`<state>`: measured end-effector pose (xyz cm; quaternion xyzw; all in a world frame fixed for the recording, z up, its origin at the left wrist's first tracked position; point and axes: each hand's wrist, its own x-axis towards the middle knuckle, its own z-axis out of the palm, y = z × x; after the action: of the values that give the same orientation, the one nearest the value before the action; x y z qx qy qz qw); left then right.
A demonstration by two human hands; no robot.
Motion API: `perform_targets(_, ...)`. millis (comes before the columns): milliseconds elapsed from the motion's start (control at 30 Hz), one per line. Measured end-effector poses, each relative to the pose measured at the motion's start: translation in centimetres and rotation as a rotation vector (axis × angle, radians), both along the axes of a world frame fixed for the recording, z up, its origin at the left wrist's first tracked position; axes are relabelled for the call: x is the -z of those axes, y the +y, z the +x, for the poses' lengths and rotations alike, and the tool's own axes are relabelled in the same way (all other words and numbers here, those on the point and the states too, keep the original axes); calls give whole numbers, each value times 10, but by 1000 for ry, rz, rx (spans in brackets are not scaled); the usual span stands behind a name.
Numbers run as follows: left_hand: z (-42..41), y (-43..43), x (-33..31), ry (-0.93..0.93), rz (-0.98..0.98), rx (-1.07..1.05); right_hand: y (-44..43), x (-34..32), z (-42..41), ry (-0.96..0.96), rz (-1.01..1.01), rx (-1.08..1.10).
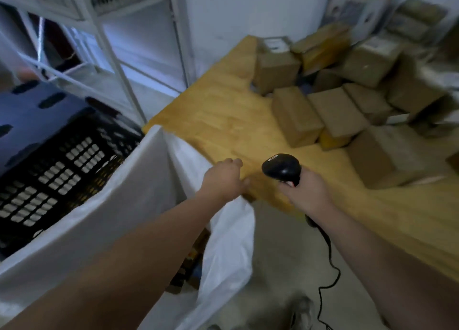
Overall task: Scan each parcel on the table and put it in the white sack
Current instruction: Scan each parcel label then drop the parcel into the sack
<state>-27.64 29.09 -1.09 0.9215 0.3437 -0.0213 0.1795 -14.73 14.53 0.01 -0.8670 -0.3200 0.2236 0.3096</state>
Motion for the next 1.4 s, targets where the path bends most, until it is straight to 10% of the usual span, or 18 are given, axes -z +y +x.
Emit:
perform_targets(600,275,-101,-29,-60,-58,58,-133,-46,268,37,211,351)
perform_targets(1100,302,-10,-1,251,-140,-260,-28,-36,272,223,200,179)
perform_targets(1400,295,21,11,94,-211,-439,17,-17,263,204,124,160)
